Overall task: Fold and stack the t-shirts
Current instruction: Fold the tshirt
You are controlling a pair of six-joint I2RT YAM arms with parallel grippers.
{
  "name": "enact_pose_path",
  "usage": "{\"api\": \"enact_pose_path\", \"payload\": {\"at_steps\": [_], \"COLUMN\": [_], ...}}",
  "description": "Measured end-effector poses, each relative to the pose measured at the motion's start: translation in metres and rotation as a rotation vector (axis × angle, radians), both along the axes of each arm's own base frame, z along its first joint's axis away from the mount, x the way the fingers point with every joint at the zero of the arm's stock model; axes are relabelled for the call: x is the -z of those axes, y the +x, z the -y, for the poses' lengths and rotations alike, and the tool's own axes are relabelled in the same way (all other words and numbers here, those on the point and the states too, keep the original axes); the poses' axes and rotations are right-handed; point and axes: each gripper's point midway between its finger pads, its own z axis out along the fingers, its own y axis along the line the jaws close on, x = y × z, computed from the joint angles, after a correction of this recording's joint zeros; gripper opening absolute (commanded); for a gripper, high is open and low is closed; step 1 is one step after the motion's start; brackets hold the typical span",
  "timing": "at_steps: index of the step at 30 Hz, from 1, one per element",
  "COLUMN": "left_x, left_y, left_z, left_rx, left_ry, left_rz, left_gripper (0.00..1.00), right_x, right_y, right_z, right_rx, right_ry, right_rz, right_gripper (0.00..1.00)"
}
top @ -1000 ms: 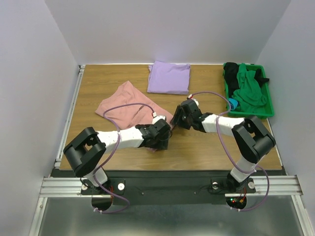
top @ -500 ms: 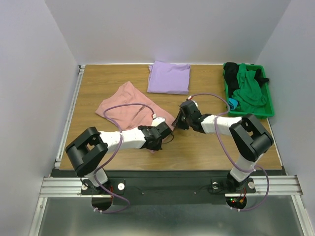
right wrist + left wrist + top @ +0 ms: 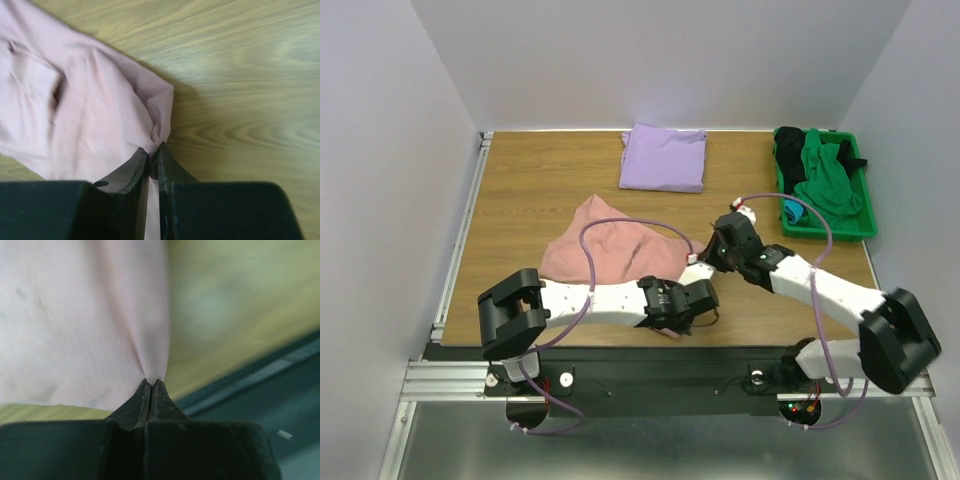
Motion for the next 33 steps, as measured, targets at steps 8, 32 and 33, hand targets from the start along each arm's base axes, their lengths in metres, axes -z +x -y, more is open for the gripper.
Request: {"api": "enact_pose_path", "payload": {"at_steps": [8,32,33], "left_x": [-0.057,-0.151,-0.15], "left_y": [-0.041,0.044,0.05], "left_z": [0.069,-0.056,-0.064], "left_rx": [0.166,-0.213,-0.24], "left_ry": [-0.195,-0.35,-0.341], "left_rz": [-0.02,0.126,0.13], "left_gripper": [0.0,0.0,0.0], "right_x": [-0.059,-0.117,-0.119], "right_y": [-0.035,0.043,0.046], "right_z": [0.062,-0.037,-0.043], "right_rx": [0.086,-0.221,-0.233], "right_ry": [-0.114,-0.111,-0.105], "right_rz": [0.099,0.067,0.07], "right_gripper": [0.0,0.0,0.01]}}
